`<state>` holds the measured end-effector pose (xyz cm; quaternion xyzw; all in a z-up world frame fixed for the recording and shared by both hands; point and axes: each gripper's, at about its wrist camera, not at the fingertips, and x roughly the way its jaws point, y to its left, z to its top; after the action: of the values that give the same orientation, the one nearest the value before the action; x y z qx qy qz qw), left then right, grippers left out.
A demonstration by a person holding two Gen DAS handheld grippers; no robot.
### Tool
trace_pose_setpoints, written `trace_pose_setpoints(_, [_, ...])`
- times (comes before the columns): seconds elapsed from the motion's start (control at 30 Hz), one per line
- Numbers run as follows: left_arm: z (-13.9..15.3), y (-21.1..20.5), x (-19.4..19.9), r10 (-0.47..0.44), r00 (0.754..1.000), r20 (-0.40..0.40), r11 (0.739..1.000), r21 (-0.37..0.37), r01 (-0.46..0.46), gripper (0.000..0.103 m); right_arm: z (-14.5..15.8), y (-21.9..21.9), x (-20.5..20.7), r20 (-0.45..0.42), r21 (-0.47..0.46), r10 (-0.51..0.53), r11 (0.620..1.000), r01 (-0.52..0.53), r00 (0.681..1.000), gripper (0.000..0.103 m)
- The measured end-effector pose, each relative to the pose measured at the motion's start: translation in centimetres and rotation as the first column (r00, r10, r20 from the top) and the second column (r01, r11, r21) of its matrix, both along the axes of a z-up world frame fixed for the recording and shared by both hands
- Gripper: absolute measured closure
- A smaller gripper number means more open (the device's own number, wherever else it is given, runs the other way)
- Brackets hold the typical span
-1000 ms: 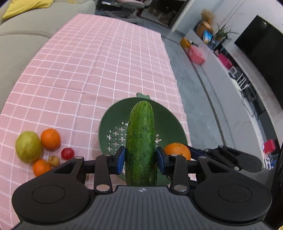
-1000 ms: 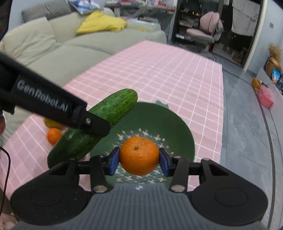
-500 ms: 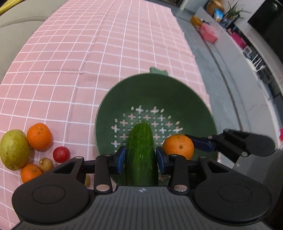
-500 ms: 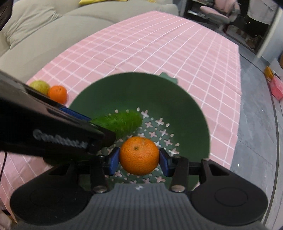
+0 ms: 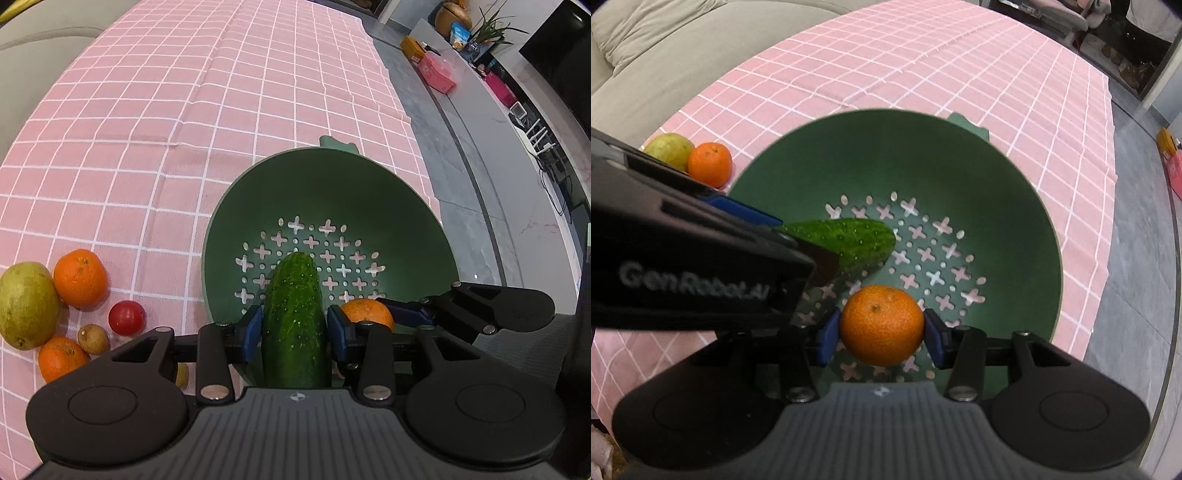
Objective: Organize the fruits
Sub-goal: 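Carry the cucumber and orange over the green colander with both tools, then open both tools to drop the cucumber and orange into the colander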
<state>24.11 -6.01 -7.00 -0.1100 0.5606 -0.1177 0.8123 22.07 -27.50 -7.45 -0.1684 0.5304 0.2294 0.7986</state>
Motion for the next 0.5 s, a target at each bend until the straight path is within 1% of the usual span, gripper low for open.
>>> trace_pose_setpoints(0.03, [0.1,0.0,-0.1,-0.002,1.000,0.002,1.000,-0.001,0.002,0.053,0.1,-0.1,0.0,-0.003,0.002,-0.007,1.000,0.007,1.000,0.058])
trace_pose_setpoints(0.1, [0.3,0.1,-0.3,-0.004,1.000,0.011,1.000,-0.010,0.004,0.048,0.2,-0.3,0.0,-0.010,0.005,-0.018,1.000,0.018,1.000,0.057])
trace_pose_setpoints(0.13, [0.5,0.1,-0.4,-0.005,1.000,0.014,1.000,-0.017,0.005,0.045,0.4,-0.4,-0.1,-0.006,0.005,-0.020,1.000,0.020,1.000,0.055])
trace_pose_setpoints(0.17, [0.7,0.1,-0.5,-0.004,1.000,0.018,1.000,-0.019,0.005,0.044,0.6,-0.4,-0.2,0.002,0.003,-0.020,1.000,0.020,1.000,0.048])
trace_pose_setpoints(0.2, [0.9,0.1,-0.7,-0.003,1.000,0.023,1.000,-0.020,0.003,0.042,0.8,-0.4,-0.3,0.012,-0.001,-0.021,1.000,0.021,1.000,0.045])
trace_pose_setpoints(0.23, [1.1,0.2,-0.9,0.000,1.000,0.030,1.000,-0.019,0.001,0.042,1.1,-0.3,-0.4,0.025,-0.009,-0.021,1.000,0.022,0.999,0.039])
trace_pose_setpoints(0.27, [1.4,0.2,-1.0,0.001,0.999,0.037,1.000,-0.019,0.000,0.042,1.5,-0.2,-0.5,0.042,-0.022,-0.019,1.000,0.020,0.999,0.036])
trace_pose_setpoints(0.4, [2.7,0.7,-2.0,-0.001,0.997,0.075,1.000,-0.030,0.003,0.042,2.6,0.2,-1.3,0.100,-0.050,-0.007,0.999,0.012,0.995,0.030])
trace_pose_setpoints(0.47, [3.8,1.1,-2.7,-0.004,0.994,0.105,1.000,-0.025,0.006,0.042,3.3,0.3,-1.8,0.130,-0.054,-0.022,0.998,0.029,0.991,0.027])
trace_pose_setpoints(0.5, [4.2,1.3,-3.0,-0.004,0.993,0.121,1.000,-0.019,0.007,0.042,3.7,0.4,-2.0,0.148,-0.054,-0.033,0.998,0.041,0.988,0.027])
